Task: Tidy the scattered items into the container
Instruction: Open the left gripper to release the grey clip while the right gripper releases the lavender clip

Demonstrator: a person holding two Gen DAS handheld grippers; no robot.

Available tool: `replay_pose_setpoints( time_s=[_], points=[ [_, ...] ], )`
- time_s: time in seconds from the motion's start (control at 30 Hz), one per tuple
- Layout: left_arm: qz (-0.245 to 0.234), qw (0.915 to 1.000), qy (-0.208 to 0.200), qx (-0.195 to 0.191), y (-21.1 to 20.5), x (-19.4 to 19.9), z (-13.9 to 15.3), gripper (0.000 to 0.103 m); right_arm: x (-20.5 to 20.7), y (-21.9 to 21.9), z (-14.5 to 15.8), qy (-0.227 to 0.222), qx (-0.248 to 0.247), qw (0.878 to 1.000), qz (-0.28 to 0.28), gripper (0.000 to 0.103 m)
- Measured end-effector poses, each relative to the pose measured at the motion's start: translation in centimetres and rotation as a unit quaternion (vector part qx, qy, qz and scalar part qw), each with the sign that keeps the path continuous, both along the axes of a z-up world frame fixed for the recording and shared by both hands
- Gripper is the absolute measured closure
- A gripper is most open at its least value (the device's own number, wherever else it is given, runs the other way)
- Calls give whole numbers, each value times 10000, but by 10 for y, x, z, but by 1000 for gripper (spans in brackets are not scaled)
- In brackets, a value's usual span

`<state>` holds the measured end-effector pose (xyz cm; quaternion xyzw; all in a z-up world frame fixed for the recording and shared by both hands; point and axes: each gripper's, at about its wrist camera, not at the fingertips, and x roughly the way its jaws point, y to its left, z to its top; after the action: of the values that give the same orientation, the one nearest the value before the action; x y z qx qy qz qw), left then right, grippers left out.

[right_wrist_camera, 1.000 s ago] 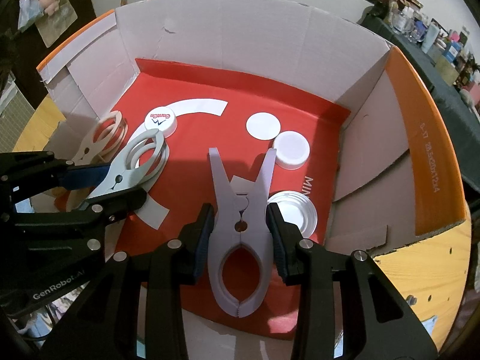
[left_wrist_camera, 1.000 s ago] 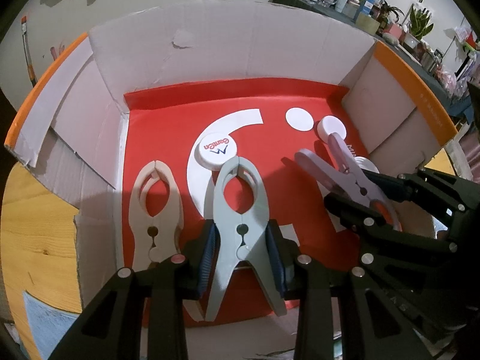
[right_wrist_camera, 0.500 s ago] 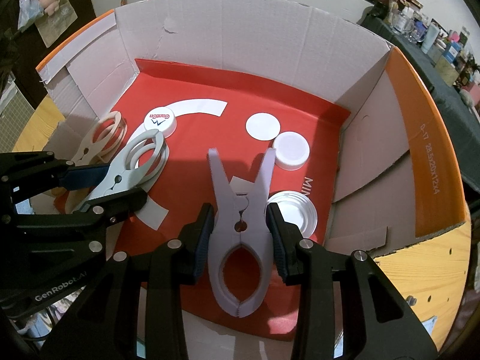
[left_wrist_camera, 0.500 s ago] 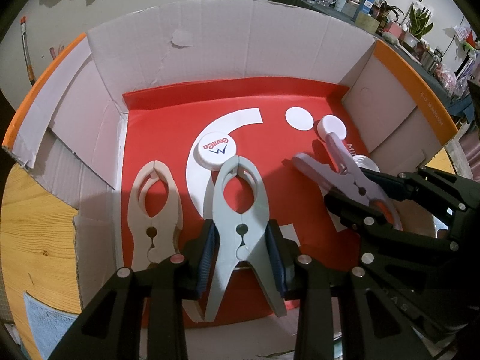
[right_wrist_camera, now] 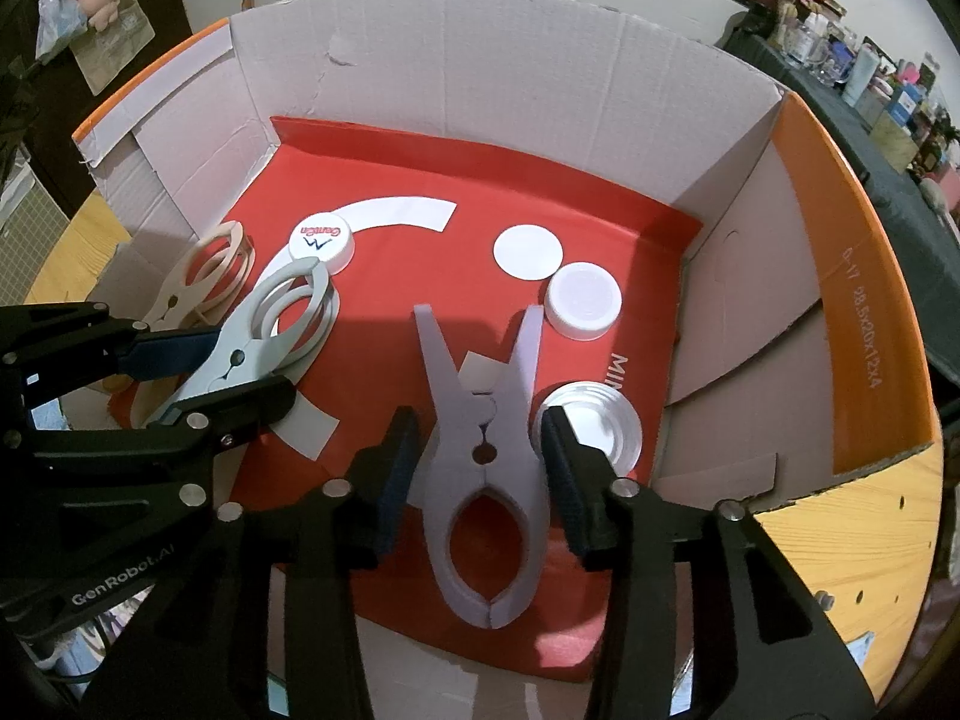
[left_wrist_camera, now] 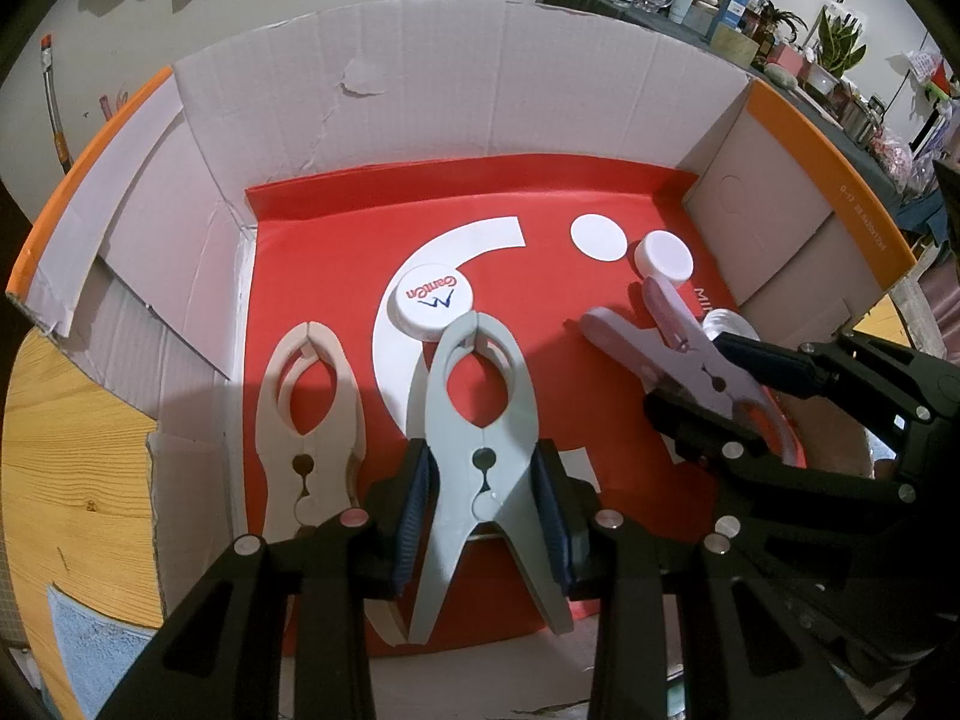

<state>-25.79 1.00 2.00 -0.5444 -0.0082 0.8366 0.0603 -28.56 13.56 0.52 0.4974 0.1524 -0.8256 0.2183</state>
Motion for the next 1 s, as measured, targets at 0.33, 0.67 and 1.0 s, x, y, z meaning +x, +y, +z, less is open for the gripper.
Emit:
replay_pose_setpoints(
  time_s=[0.33,0.67,1.0],
  points=[
    [-20,10000,-5,-31,3,1,0,66,-1,0,-1,3,20,10000,-6,60],
    [22,10000,20,-34,4,3,-5,56,-3,4,-3,-6,32,10000,-66,54],
    [37,10000,59,-57,8,7,0,52,-5,5,-2,-53,-47,9999,-76,52]
  ],
)
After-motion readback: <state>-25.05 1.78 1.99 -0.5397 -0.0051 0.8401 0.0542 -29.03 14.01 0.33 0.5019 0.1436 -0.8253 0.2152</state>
